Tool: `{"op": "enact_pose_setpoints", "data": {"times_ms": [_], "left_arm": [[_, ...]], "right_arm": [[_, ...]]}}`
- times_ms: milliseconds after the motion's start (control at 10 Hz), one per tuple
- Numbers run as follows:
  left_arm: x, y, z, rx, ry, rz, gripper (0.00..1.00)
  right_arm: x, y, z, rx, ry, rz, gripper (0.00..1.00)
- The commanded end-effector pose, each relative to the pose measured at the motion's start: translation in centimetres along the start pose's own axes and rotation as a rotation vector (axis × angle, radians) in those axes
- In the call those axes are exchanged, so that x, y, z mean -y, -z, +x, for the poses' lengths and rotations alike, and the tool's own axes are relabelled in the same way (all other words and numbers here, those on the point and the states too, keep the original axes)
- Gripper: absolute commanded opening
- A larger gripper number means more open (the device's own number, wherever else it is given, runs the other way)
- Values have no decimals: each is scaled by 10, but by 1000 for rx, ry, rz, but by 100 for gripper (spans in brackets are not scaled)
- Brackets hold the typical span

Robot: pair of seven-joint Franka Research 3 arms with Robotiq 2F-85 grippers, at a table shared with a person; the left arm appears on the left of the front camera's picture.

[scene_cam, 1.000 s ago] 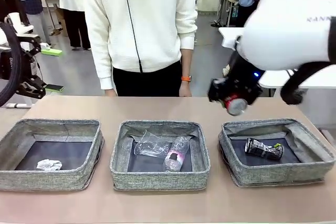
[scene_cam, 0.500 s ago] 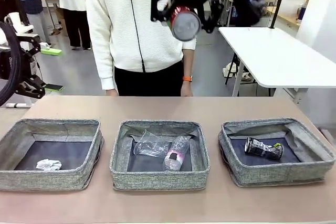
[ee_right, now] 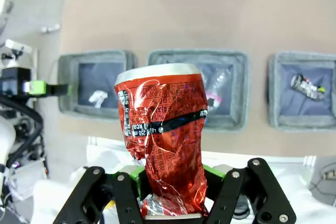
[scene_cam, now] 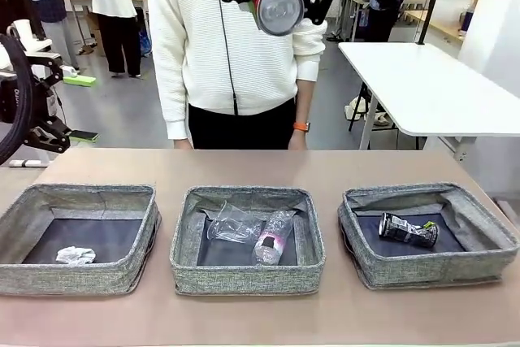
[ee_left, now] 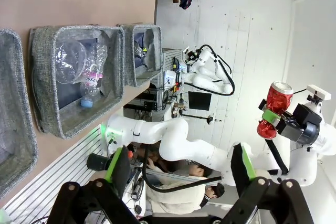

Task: Sort the waste into the appropriate baskets.
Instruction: Pick up the waste item pointed out by the person, then place the picked waste into the Fabric basket indicated by the person.

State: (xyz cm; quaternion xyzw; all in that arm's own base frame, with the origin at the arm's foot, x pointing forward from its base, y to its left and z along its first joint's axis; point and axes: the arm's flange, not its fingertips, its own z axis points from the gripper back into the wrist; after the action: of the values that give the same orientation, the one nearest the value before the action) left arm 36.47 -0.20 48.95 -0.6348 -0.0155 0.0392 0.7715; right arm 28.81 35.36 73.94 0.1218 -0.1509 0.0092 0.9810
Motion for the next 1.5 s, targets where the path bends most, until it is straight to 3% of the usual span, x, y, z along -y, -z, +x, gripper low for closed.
{"op": "enact_pose_setpoints", "data": {"times_ms": [0, 1400], "left_arm": [[2, 0, 0, 3, 20, -25, 100], [2, 0, 0, 3, 20, -25, 100]], "right_arm": [[1, 5, 0, -2, -2, -2, 8], [1, 5, 0, -2, -2, -2, 8]]}}
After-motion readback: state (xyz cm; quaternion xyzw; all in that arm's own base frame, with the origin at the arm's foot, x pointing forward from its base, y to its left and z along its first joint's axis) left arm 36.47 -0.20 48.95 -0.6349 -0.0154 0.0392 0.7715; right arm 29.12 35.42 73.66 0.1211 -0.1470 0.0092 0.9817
